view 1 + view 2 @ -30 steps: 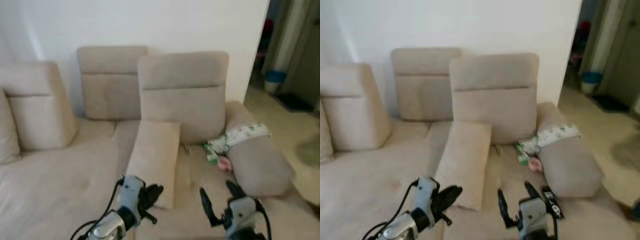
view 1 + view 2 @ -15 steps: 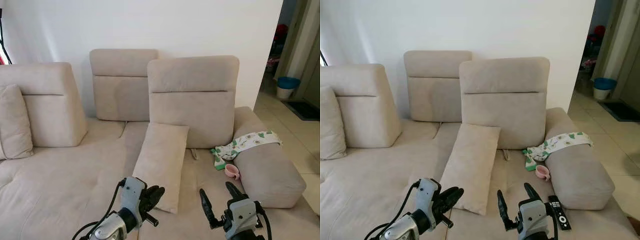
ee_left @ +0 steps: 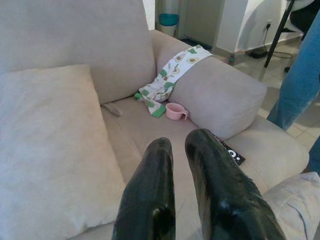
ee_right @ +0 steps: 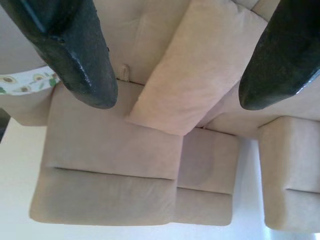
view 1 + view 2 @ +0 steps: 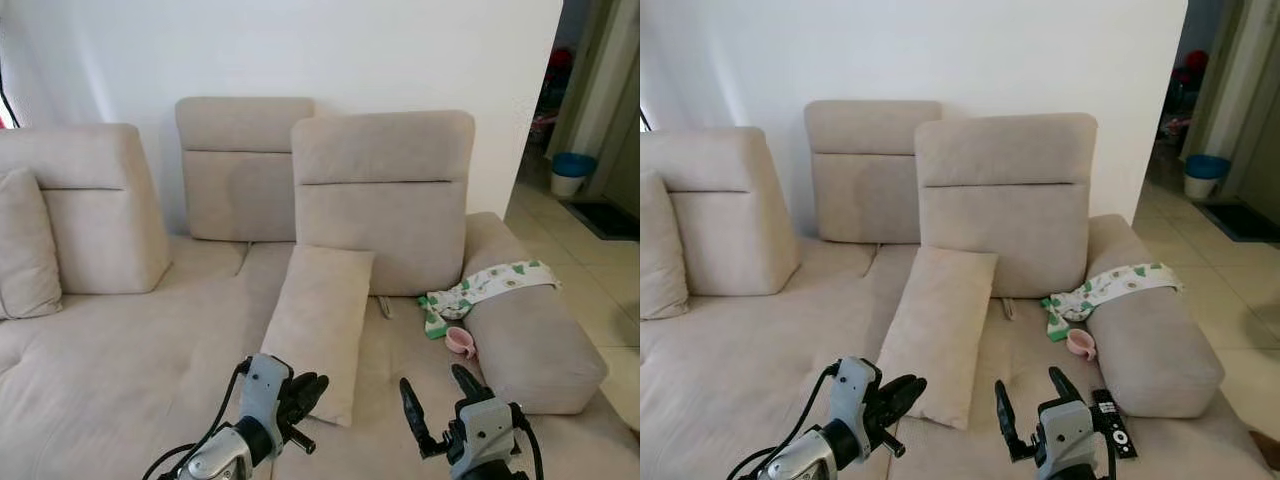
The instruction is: Move the pillow to the sofa from floor
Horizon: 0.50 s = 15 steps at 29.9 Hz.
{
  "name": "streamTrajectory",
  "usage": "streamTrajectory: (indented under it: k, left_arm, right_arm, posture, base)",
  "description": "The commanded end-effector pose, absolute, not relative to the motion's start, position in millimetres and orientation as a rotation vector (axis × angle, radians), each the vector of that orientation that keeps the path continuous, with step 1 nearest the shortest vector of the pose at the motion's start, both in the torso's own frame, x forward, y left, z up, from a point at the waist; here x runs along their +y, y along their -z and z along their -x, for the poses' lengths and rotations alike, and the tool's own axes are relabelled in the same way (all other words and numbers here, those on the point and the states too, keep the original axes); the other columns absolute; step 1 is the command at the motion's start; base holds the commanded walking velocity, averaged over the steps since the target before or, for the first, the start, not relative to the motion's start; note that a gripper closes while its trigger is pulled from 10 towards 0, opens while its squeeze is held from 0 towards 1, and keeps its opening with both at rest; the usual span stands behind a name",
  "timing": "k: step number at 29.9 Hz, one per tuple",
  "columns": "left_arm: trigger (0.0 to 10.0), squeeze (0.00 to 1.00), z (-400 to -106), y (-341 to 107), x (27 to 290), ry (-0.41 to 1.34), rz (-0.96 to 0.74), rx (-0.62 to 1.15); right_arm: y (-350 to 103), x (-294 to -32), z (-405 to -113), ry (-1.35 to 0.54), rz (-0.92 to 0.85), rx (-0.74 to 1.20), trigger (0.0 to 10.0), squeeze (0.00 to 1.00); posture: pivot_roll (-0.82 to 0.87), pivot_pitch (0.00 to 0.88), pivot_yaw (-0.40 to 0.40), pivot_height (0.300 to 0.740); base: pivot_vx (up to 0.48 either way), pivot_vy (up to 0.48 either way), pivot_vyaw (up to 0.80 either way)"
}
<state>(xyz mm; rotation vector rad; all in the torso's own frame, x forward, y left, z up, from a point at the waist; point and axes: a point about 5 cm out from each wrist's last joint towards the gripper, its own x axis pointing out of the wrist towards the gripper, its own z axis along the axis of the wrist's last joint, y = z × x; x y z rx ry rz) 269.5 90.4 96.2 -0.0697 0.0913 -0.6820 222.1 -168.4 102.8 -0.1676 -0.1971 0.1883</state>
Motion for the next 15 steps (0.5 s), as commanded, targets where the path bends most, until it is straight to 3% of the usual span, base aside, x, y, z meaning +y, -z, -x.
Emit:
streamTrajectory:
  k: [1,15]
  left_arm:
    - [10.0,0.0,-268.7,-92.7,91.0,0.683,0.064,0.105]
    - [10.0,0.0,-269.1,-93.2,91.3,0.686,0.06,0.106]
  right_arm:
    - [-97.5,-170.8,-220.3,-0.174,0.162,-0.169,10.0,0.0]
    - [-95.9,-170.1,-220.4,-0.171,0.159,-0.166,10.0,0.0]
  posture:
    - [-0.06,0.0,0.076,0.74]
    - [-0.06,0.0,0.08,0.74]
  base:
    - [0.0,-0.304,0.0]
    - [0.0,-0.306,0.0]
